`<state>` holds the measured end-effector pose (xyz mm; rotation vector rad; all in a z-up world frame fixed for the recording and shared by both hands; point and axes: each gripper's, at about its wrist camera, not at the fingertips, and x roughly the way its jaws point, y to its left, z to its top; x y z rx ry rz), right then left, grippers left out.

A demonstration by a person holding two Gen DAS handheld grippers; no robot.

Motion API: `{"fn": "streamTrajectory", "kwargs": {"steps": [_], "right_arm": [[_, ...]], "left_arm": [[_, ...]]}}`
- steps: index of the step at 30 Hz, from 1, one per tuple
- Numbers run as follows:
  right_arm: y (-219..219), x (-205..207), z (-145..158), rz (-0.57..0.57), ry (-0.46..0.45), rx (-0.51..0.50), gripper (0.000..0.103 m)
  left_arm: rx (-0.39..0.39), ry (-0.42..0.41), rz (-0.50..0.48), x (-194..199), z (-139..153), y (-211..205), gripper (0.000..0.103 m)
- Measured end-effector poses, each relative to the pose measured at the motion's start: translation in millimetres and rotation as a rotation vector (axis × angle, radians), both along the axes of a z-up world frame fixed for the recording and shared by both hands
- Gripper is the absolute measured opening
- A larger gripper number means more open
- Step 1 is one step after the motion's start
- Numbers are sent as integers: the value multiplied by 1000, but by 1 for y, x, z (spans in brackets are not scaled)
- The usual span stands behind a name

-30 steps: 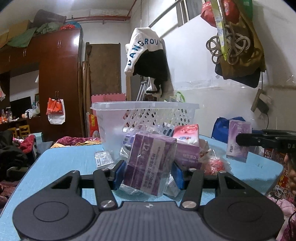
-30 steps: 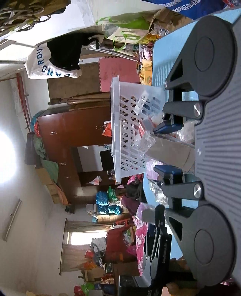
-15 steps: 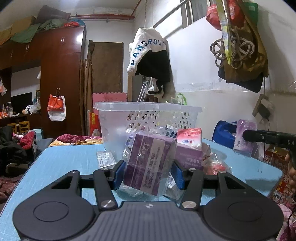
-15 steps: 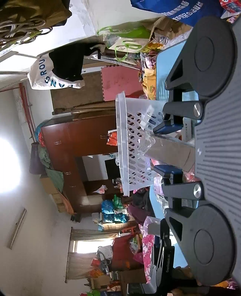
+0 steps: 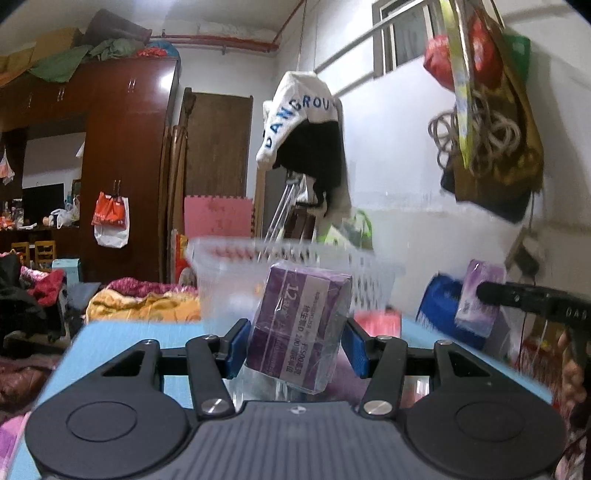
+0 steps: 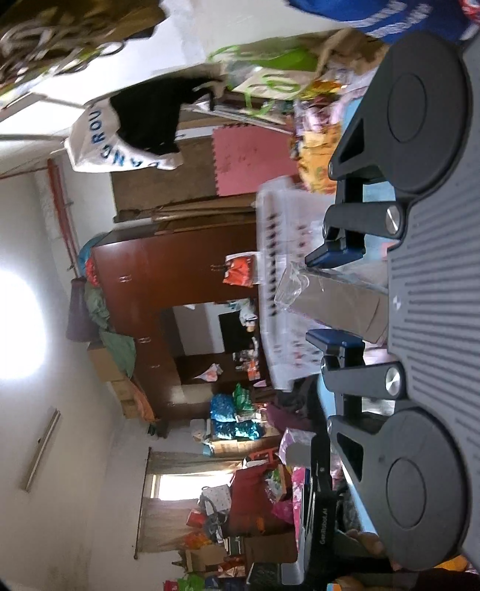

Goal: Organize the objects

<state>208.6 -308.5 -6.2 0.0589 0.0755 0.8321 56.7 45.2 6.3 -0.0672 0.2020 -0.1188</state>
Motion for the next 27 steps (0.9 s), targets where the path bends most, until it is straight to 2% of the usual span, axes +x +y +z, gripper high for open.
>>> {"fn": "streamTrajectory", "kwargs": {"steps": [2,6,9,13,17,18,19,20,22,23,26,27], "right_arm": [[9,10,18,9,-12,-3,40],[38,30,45,-26,-46,-54,40],[56,51,58,-23,-27,-70,40],[74,78,64,18,39,-64,40],[94,95,57,-43,44,-145,40],[97,100,55,-42,52,-149,41],[97,101,55,-42,47,-151,44],[97,102,54,-53,42,-149,46],[95,102,52,-72,52,-140,75],[93,101,53,-75,50,-135,80],[84,86,55,-81,29,-148,81],[80,84,57,-78,32,-145,85]], "left_arm": [[1,-8,13,20,20,0,57],[-7,30,42,70,48,0,57],[-52,80,63,106,60,6,57],[-67,131,91,142,61,7,57],[-93,174,120,164,53,12,59],[-98,169,136,167,51,14,65],[-103,160,139,168,49,16,71],[-110,151,142,171,48,18,84],[-112,140,153,171,45,20,86],[-109,135,157,169,45,20,86],[-111,117,143,153,46,24,87],[-113,114,141,146,47,24,87]]}}
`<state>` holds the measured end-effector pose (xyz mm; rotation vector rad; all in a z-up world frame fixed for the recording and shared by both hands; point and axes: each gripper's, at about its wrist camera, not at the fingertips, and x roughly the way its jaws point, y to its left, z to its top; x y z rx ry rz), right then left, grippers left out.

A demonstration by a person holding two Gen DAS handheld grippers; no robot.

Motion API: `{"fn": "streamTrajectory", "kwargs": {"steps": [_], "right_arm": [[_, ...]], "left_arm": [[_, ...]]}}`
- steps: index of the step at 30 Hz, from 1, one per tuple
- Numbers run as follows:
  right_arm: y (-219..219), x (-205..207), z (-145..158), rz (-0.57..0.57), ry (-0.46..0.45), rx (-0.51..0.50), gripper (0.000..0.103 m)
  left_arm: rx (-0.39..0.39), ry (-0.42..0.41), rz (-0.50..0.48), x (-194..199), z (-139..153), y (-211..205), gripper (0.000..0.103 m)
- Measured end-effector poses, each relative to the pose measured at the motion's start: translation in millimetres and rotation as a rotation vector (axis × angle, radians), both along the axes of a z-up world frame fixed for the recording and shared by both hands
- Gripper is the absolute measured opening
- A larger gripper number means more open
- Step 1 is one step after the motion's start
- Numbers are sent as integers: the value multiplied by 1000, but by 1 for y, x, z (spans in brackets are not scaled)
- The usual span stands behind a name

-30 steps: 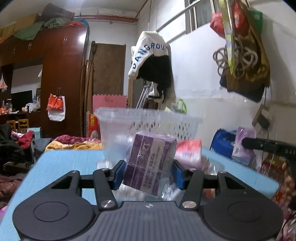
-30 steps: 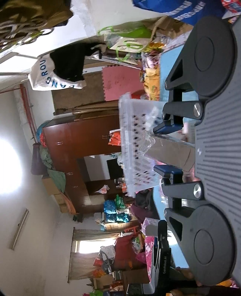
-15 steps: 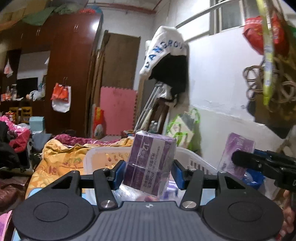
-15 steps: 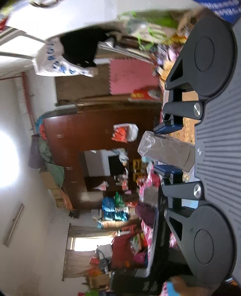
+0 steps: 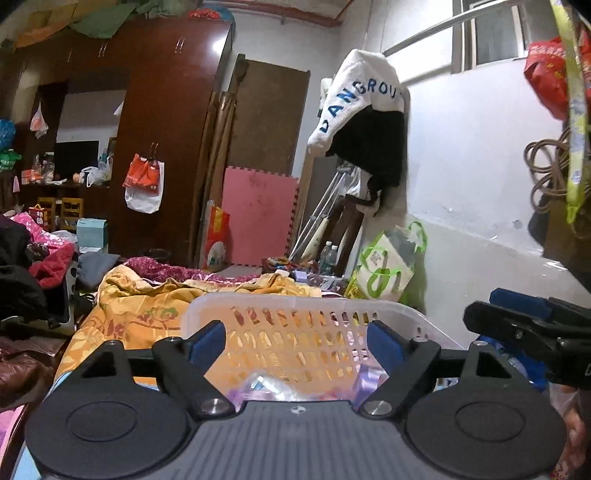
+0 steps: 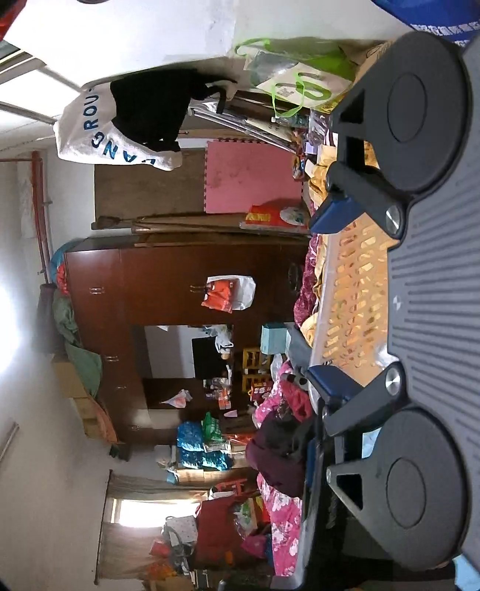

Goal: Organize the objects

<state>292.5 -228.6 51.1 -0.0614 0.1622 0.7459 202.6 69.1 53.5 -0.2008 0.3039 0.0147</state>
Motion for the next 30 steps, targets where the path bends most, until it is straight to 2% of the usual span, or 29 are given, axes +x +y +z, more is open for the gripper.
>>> {"fn": "streamTrajectory", "kwargs": {"steps": [3,7,10,13,16,19,23,25,28,30], "right_arm": [[-15,-12,1,19,16,23,103],[-36,-41,-16,53,11,52,103],[-47,-65,-45,91,46,55,103],[-54,-83,-74,88,76,50,103],[-55,-91,-88,123,103,51,103],[-41,-92,-91,163,117,4,103],[-23,-81,-86,219,173,24,102],[-12,-78,-86,233,205,19,95],[2,-77,-88,221,213,-11,84],[8,-77,-90,218,223,-14,84]], "left_arm": [[13,-6,-23,-29,-3,-1,87],[68,4,-50,-75,-26,-6,87],[50,16,-93,-109,-54,-14,92],[58,47,-159,-124,-77,-30,92],[104,74,-179,-130,-93,-45,92],[141,87,-123,-131,-94,-41,92],[77,95,-57,-129,-88,-13,92],[72,128,-43,-122,-87,-4,92],[112,178,-24,-115,-93,-2,92],[121,199,-37,-110,-95,-3,92]]}}
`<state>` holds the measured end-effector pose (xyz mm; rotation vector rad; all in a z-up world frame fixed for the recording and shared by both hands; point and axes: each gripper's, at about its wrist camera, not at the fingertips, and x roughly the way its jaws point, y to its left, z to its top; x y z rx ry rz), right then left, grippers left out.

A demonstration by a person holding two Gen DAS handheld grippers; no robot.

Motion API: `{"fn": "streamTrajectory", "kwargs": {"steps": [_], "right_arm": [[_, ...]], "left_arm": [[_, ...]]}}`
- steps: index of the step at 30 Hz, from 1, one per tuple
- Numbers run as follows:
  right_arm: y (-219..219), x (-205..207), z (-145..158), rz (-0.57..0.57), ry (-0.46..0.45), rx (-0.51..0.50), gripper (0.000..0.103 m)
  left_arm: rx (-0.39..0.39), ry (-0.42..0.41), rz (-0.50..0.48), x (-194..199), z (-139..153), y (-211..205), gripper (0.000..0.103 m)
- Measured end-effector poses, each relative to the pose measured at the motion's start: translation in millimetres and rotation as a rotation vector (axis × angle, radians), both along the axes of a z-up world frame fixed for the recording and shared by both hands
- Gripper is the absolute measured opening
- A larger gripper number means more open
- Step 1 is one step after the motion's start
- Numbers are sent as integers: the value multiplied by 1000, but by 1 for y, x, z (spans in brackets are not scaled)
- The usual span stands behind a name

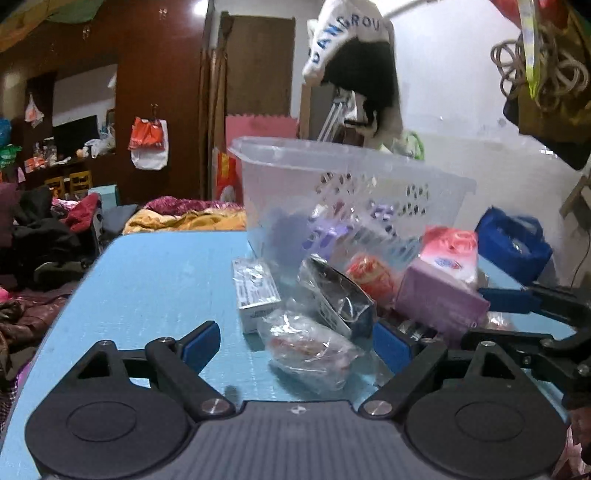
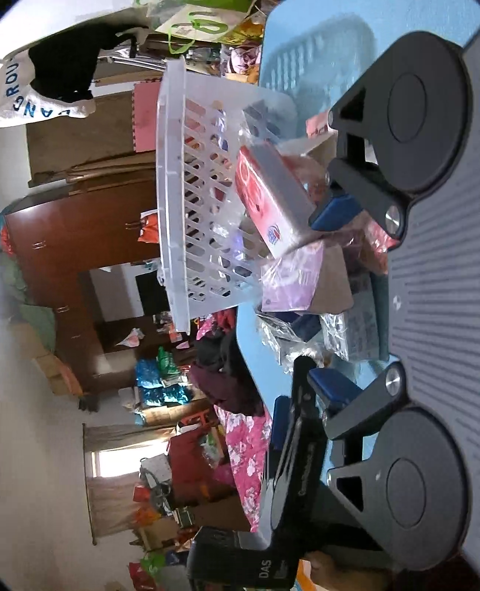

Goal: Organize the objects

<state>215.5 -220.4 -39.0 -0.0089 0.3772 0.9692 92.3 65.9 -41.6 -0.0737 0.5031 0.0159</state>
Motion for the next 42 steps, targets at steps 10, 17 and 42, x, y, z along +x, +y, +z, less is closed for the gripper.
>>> {"fn": "streamTrajectory", "kwargs": {"steps": [10,17,42], "right_arm": [[-8,-20,-9,-38,-46,3,46],[-42,-32,-6,-47,-77,72,46],[-98,-13,2,-210,-124,153,46]], "left_arm": [[3,48,7,7,-9,-1,92],[14,55,29,7,-12,-2,70],[-3,-123,9,-35,1,-6,67]]}}
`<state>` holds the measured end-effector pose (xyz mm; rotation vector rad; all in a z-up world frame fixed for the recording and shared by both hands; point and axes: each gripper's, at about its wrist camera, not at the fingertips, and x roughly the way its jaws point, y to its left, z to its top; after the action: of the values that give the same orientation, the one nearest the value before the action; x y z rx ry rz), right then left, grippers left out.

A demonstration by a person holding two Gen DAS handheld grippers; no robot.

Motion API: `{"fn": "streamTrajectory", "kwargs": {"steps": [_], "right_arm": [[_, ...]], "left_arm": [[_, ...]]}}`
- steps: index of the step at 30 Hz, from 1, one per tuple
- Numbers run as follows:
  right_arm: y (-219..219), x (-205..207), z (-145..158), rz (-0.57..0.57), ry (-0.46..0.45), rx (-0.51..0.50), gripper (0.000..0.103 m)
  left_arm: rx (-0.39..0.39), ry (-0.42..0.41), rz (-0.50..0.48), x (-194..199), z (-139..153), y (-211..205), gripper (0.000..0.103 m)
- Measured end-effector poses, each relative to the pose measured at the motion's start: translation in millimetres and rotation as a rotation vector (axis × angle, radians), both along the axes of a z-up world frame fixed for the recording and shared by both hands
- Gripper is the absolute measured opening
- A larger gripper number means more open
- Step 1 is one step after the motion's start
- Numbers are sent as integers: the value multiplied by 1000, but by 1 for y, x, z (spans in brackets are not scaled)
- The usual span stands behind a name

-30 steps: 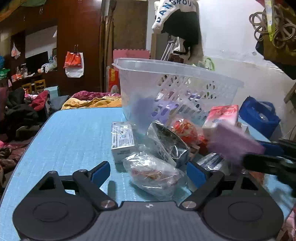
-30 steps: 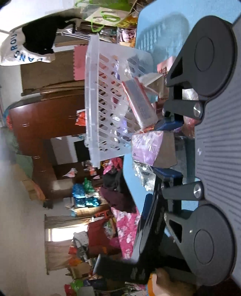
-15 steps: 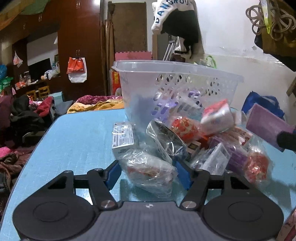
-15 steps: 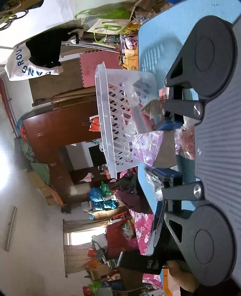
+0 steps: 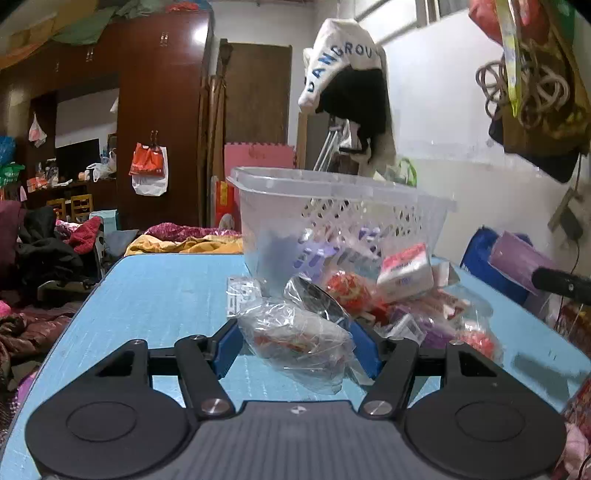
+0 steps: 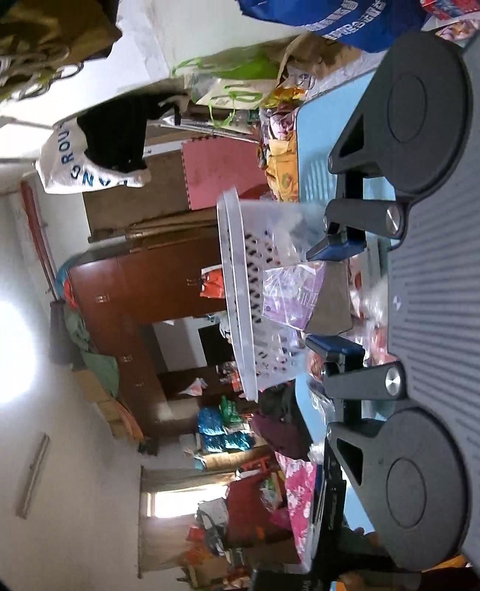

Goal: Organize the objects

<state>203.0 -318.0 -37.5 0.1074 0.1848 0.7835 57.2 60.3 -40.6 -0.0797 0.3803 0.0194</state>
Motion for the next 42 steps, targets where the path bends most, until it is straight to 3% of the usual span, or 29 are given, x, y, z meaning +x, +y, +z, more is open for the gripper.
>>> {"fn": "streamTrajectory", "kwargs": {"steps": [7,14,21,25,29,32,37,38,39,42], "right_arm": [[-3,-5,3,-3,-24,7,46],[-2,-8,12,21,-44,14,46],[26,11,60,57,-111,-39,46],[64,44,93,45,-114,-131,46],[101,80,99,-5,-81,-242,46],[112,96,94,1,-26,-263,46],[114,97,88,-6,-33,-289,47],[115,100,88,-2,-34,-293,47],[116,102,87,-8,-44,-294,51],[115,102,85,-52,-74,-301,82]], "left_arm": [[-84,-86,6,-11,5,17,67],[-93,-113,-27,-11,15,17,67],[-72,-167,-70,35,77,4,67],[-108,-112,-49,95,110,0,67],[-144,-17,-4,152,118,2,67],[-168,24,14,168,110,4,67],[-171,31,1,175,104,5,69],[-160,16,-2,177,103,4,78],[-141,9,-5,179,103,3,92],[-100,17,43,180,101,0,93]]}}
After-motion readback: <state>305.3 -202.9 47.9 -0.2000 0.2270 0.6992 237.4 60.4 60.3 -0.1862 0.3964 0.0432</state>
